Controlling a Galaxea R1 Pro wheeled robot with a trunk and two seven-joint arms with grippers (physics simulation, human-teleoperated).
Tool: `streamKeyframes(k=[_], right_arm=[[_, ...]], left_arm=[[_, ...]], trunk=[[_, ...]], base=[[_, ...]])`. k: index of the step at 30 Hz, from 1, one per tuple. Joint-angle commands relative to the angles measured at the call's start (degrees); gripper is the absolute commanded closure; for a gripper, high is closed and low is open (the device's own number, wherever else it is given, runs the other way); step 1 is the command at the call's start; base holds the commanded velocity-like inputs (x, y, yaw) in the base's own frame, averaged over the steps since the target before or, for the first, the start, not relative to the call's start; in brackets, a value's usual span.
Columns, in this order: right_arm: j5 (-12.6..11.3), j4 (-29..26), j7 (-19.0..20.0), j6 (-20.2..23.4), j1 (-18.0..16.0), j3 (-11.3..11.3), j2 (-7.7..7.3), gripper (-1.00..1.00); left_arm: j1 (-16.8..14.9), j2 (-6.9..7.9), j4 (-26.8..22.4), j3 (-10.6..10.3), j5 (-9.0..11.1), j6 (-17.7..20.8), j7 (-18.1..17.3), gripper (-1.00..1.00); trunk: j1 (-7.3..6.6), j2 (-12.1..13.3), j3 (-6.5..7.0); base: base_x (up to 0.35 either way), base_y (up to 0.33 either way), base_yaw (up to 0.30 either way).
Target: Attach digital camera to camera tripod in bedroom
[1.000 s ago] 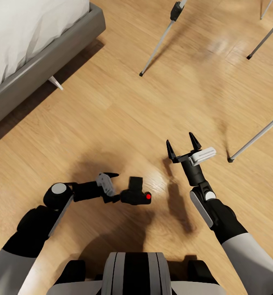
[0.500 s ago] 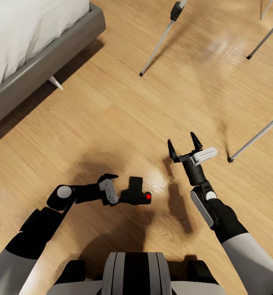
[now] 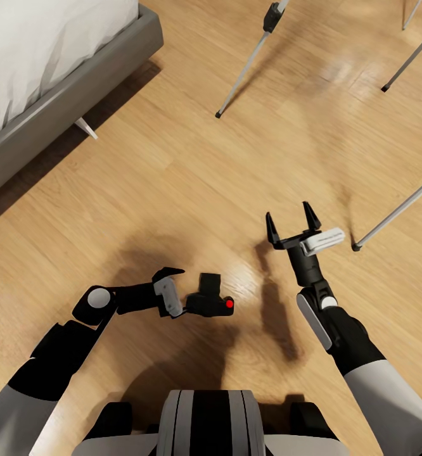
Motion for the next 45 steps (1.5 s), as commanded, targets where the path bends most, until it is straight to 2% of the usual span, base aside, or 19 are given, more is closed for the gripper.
streamKeyframes(k=[1,11,12,13,19,26,29,33,41,45], right_arm=[[-0.6,0.0,0.4,-0.5,0.0,0.1,-0.06,-1.00],[-0.6,0.2,0.4,-1.2,0.0,0.1,-0.06,-1.00],[-0.6,0.3,0.4,-1.2,0.0,0.1,-0.06,-1.00],[-0.6,0.5,0.4,-1.2,0.0,0.1,-0.06,-1.00],[-0.6,0.5,0.4,-1.2,0.0,0.1,-0.06,-1.00],[-0.6,0.7,0.4,-1.2,0.0,0.0,-0.06,-1.00],[-0.6,0.8,0.4,-1.2,0.0,0.0,-0.06,-1.00],[-0.6,0.9,0.4,-1.2,0.0,0.0,-0.06,-1.00],[-0.6,0.9,0.4,-1.2,0.0,0.1,-0.06,-1.00],[-0.6,0.9,0.4,-1.2,0.0,0.0,-0.06,-1.00]], left_arm=[[0.0,0.04,-0.1,-0.1,-0.1,0.6,-0.2,-1.00],[0.0,0.41,-0.1,-0.1,-0.1,0.6,-1.2,-1.00],[0.0,0.46,-0.1,-0.1,-0.1,0.6,-1.9,-1.00],[0.0,0.48,-0.1,-0.1,-0.1,0.6,-4.2,-1.00],[0.0,0.47,-0.1,-0.3,-0.1,0.6,-5.3,-1.00],[0.0,0.55,0.1,-2.9,-0.2,0.6,-5.6,-1.00],[0.0,0.58,0.1,-3.2,-0.7,0.6,-5.6,-1.00],[0.0,0.56,0.2,-3.4,-2.3,0.6,-5.6,-1.00],[0.0,0.23,0.2,-3.3,-10.8,0.5,-5.3,-1.00],[0.0,0.21,0.2,-3.1,-11.5,0.5,-5.3,-1.00]], trunk=[[-0.01,0.0,-0.03],[-0.01,0.0,-0.03],[-0.01,0.0,-0.03],[-0.01,0.0,-0.03],[-0.01,0.0,-0.03],[-0.01,0.0,-0.03],[-0.01,0.0,-0.03],[-0.01,0.0,-0.03],[-0.01,0.0,-0.03],[-0.01,0.0,-0.03]], base=[[0.000,0.000,0.000],[0.000,0.000,0.000],[0.000,0.000,0.000],[0.000,0.000,0.000],[0.000,0.000,0.000],[0.000,0.000,0.000],[0.000,0.000,0.000],[0.000,0.000,0.000],[0.000,0.000,0.000],[0.000,0.000,0.000]])
